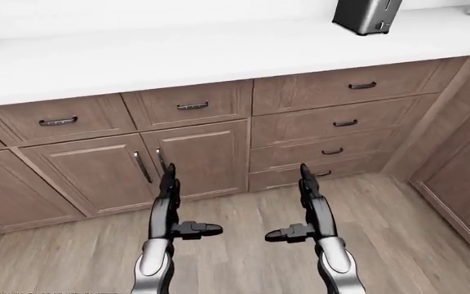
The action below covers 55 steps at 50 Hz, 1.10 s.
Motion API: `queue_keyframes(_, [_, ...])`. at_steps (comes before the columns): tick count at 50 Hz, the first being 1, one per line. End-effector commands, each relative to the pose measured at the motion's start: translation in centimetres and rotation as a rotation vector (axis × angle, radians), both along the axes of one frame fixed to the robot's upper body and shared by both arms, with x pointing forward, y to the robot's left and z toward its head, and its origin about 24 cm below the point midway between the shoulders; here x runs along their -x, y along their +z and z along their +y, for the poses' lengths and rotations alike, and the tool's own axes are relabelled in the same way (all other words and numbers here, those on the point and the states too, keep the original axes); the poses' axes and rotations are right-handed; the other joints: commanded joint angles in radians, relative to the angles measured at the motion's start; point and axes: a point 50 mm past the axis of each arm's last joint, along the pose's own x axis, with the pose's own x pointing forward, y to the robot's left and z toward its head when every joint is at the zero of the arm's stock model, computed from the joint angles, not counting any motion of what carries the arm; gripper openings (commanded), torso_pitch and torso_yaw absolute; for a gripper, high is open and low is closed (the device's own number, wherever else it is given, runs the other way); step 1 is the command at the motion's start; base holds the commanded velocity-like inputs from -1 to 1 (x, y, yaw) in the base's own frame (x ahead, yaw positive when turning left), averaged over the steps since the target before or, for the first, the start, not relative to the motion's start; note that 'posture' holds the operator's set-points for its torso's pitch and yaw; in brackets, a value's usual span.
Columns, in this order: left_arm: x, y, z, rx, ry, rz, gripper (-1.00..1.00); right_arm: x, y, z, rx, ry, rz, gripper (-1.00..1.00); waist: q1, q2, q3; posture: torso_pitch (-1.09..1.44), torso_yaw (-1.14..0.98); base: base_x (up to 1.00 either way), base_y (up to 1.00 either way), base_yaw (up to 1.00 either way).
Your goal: Navigate to the toaster.
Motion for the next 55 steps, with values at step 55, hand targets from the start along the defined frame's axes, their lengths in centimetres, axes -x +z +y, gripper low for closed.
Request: queue_keyframes(55, [-0.43, 1.67, -0.24, 0.001, -0.008, -0.087, 1.00, -0.35, 1.69, -0.04, 0.009, 0.006, -0.085, 1.00, 0.001, -0.010, -0.013, 0.00, 0.00, 0.00, -0.28, 0.00])
